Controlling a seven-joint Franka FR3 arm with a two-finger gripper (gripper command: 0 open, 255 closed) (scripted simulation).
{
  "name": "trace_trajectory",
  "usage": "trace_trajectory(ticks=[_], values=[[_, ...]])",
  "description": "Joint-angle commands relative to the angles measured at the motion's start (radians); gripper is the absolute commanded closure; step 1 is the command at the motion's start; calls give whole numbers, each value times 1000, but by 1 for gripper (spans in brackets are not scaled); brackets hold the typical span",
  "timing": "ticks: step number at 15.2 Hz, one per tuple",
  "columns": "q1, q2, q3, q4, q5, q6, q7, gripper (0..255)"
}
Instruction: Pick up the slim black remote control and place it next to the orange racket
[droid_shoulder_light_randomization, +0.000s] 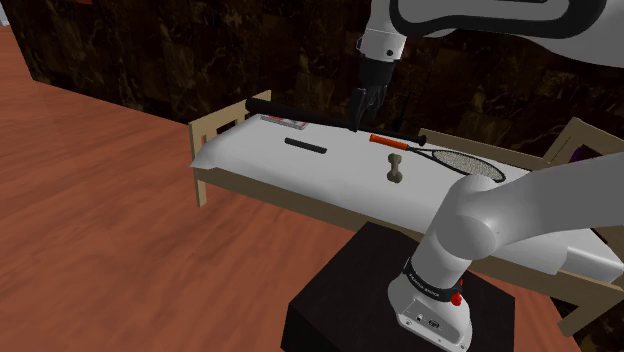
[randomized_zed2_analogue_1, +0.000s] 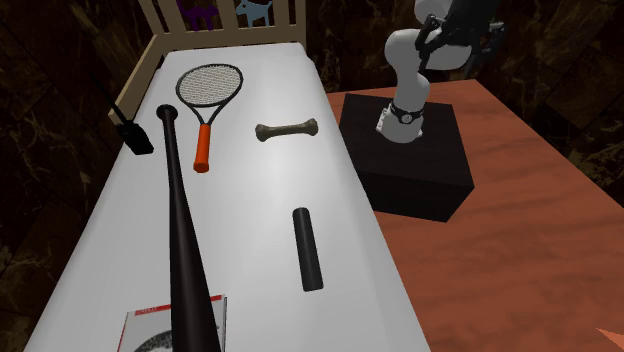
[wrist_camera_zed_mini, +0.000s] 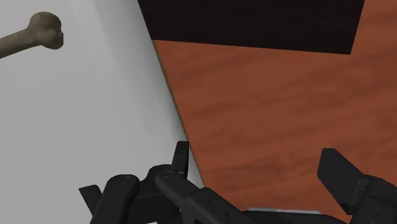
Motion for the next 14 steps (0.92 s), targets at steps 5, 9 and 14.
trace_trajectory(ticks=[5,9,14], values=[[-10,109,-57,2,-40,113,-73,0],[-15,234,-112,28,-67,221,-145,0],[-16,409,-175,92,-78,341,-236,0]])
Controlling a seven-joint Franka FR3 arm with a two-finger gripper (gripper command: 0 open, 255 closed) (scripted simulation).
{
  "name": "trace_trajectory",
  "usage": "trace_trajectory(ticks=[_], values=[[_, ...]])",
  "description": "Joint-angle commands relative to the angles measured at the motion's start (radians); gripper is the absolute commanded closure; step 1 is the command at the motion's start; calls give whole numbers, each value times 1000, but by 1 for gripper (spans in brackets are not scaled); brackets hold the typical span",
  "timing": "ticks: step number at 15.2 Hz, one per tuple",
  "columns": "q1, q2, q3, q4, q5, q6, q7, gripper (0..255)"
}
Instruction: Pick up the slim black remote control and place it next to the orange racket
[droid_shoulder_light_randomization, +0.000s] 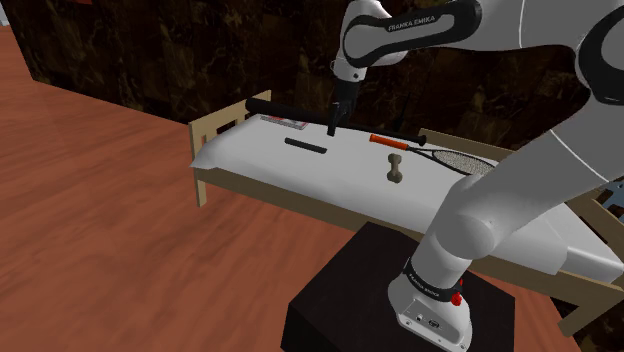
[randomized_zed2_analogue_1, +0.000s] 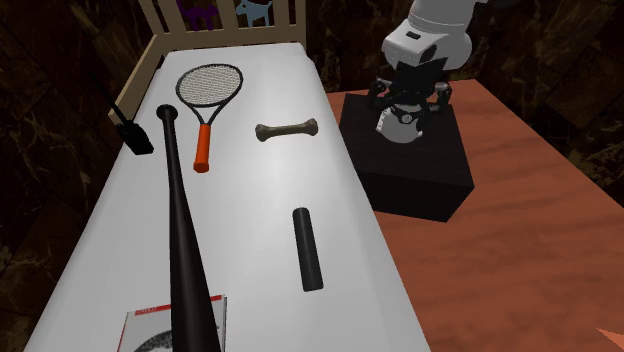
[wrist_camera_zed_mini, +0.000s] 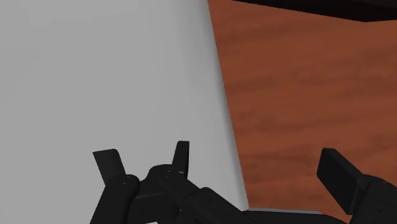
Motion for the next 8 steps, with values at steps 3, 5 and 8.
trace_trajectory(ticks=[3,5,8], values=[[-1,147,-49,67,6,89,-81,0],[-1,223,-69,110,18,125,-121,0],[-3,340,-93,185,46,171,-184,0]])
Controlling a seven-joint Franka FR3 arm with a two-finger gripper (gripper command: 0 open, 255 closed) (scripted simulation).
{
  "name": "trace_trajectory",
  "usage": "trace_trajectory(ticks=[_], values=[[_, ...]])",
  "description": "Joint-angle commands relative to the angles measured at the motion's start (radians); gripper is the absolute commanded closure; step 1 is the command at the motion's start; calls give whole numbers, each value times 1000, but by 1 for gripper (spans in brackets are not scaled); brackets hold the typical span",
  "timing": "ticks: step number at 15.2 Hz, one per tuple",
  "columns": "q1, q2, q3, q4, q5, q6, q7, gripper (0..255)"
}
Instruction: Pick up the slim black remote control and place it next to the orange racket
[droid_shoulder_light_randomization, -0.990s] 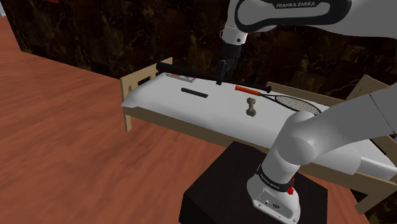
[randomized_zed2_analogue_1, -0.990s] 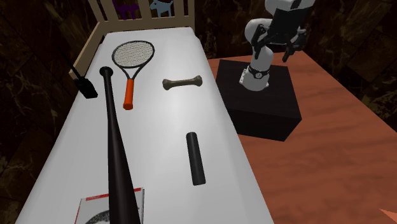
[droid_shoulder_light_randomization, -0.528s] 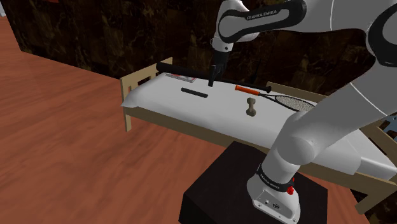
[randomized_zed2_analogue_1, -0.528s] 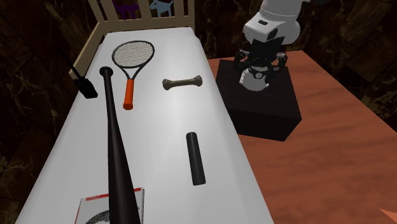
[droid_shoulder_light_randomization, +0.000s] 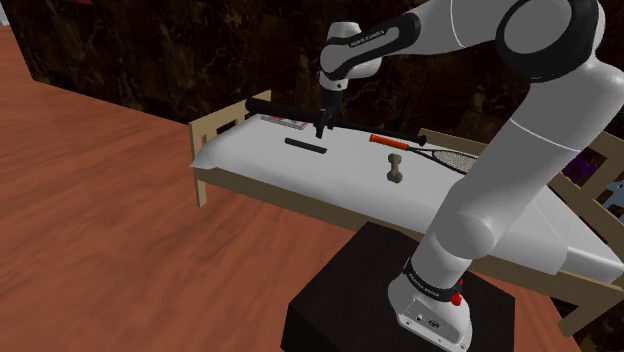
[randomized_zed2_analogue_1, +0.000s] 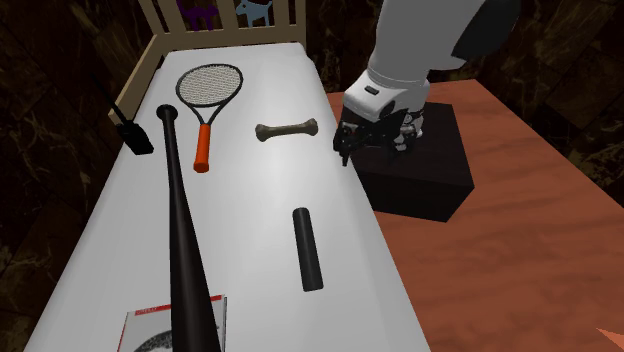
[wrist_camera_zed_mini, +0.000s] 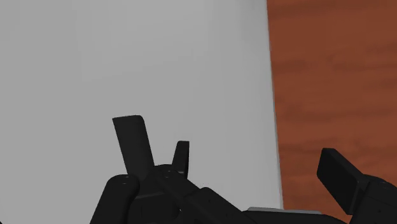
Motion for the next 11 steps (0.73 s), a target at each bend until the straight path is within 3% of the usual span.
trace_trajectory(ticks=[1,11], values=[[-4,83,-17,55,21,30,-47,0],[-72,487,-22,411,155,78,-243,0]])
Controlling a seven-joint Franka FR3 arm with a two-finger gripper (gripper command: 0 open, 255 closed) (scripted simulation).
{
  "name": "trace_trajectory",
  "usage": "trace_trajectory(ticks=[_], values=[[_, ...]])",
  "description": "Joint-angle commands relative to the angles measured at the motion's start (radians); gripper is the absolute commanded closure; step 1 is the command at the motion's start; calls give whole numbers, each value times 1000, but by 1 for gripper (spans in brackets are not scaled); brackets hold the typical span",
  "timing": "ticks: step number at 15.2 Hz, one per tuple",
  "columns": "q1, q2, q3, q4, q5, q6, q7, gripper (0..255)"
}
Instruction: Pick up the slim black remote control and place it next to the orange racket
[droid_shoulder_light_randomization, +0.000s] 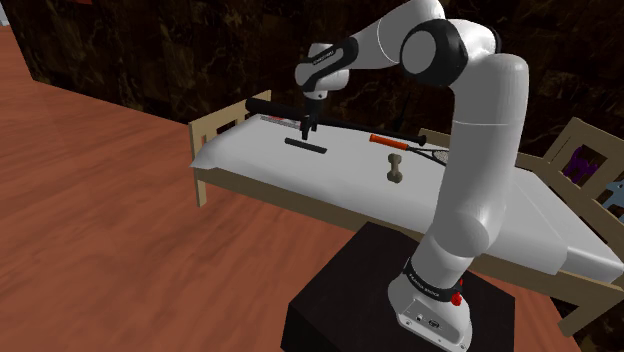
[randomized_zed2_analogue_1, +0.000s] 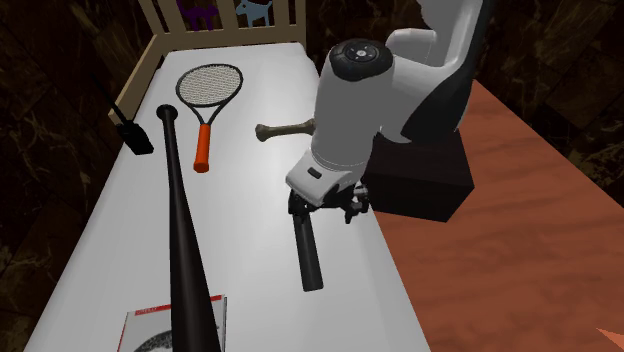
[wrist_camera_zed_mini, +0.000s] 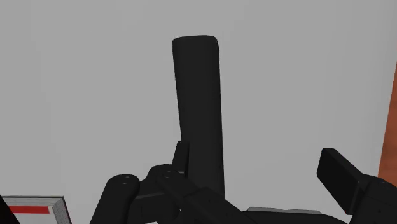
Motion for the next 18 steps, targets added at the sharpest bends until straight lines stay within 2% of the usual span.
trace_trajectory(ticks=[1,4,12,18], values=[[-19,81,7,88,24,-6,-32,0],[-48,190,20,214,49,-21,-66,0],[-58,242,29,190,63,54,-75,0],[-58,242,29,190,63,54,-75,0]])
